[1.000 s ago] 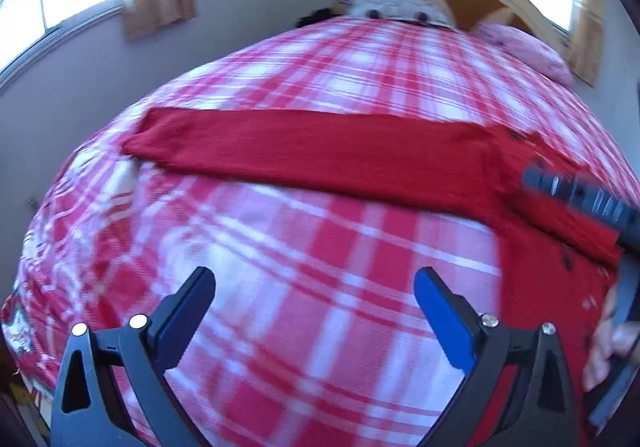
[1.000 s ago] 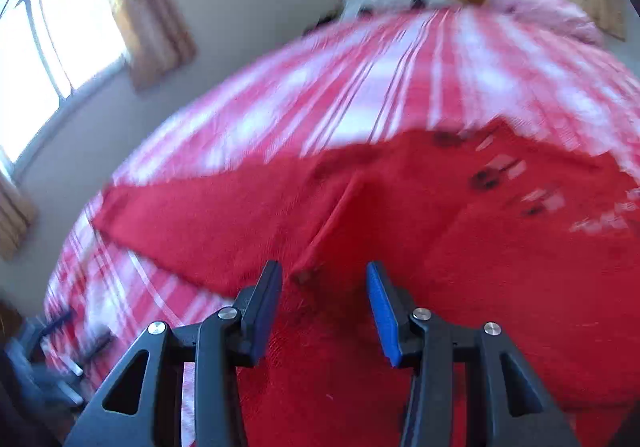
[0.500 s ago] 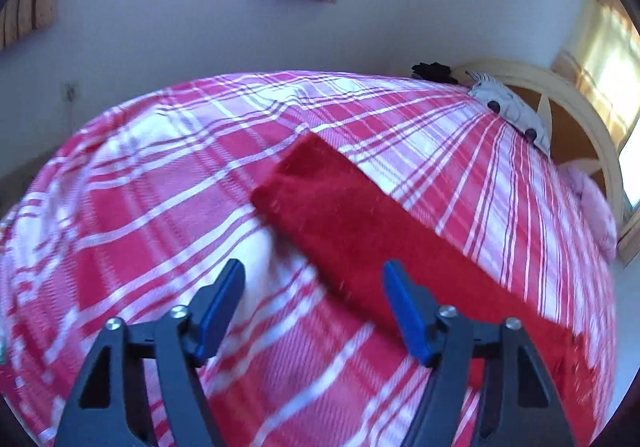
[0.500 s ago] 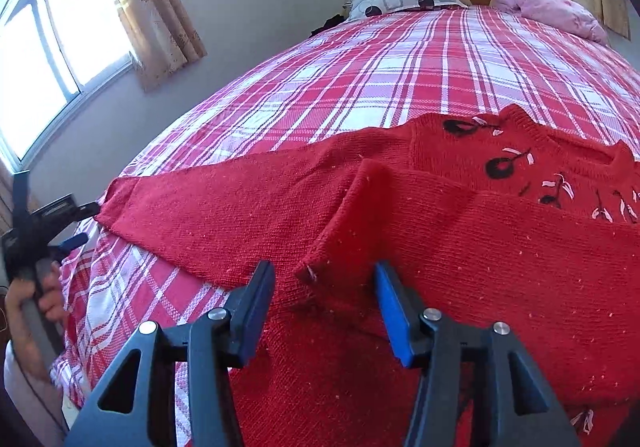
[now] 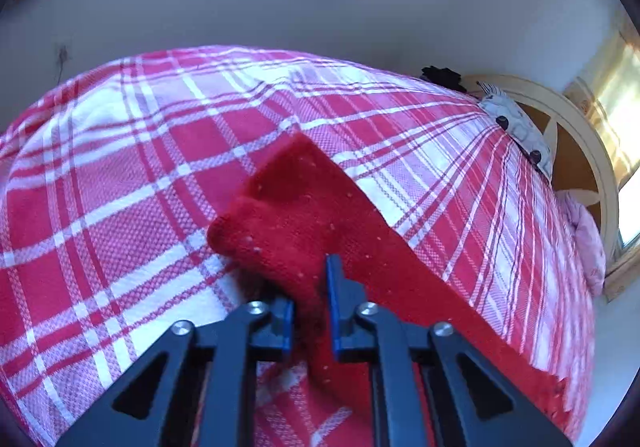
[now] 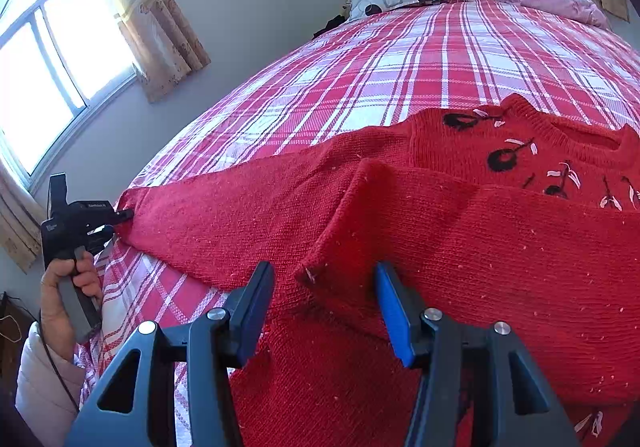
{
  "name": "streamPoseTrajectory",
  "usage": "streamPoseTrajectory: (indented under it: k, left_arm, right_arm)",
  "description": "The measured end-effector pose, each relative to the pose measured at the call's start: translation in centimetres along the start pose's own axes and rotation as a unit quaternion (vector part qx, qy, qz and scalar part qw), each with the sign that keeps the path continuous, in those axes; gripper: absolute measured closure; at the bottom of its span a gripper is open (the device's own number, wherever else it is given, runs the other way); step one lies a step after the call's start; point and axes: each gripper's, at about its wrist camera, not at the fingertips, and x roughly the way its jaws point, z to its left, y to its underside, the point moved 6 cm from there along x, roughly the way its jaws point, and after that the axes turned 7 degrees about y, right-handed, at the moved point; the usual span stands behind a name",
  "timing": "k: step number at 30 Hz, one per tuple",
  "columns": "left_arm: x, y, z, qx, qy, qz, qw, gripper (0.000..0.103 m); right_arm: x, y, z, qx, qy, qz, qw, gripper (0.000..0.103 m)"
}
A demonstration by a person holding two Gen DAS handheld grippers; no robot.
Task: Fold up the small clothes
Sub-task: 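Grasp the other sleeve cuff with the left gripper and lift it, then fold the held sleeve over the sweater body with the left gripper, release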
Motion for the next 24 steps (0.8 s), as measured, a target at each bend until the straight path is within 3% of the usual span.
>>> streamPoseTrajectory:
  k: [3,6,10,17,21,24]
  left_arm:
    - [-0.7,-0.3,-0.5,0.016,-0.009,-0.006,0.9998,0.097]
    - [-2.7,-0.7,-2.9,0.048,-0.001,-0.036,0.9982,0.097]
    - [-6.8,0.4,-9.3,0.135,0.029,-0.082,0.9871,0.097]
    - [-12.1,7.4,-22.0,0.28,0.124,-0.108,0.9457,0.097]
    - [-13.0,13.6,-28.2,0.333,0.185,-0.073,0.9218,0.097]
    - [-12.5,18.9,-31.7,0.375,0.203,-0.041,0.9037,0.097]
  right_arm:
    - [0.0,-0.1,0.0,0.0,0.0,0.0,1.0,0.049]
    - [-0.9,-0.3,-0.5,0.017,-0.008,-0.009,1.0,0.049]
    - [-5.5,-1.0,-3.1,0.075,-0.021,-0.065,0.995,0.049]
    - [-12.0,0.4,-12.3,0.152,0.052,-0.083,0.983,0.049]
    - [-15.3,2.4,-17.2,0.198,0.082,-0.095,0.972,0.049]
    - [-17.1,4.0,-19.8,0.22,0.1,-0.1,0.965,0.049]
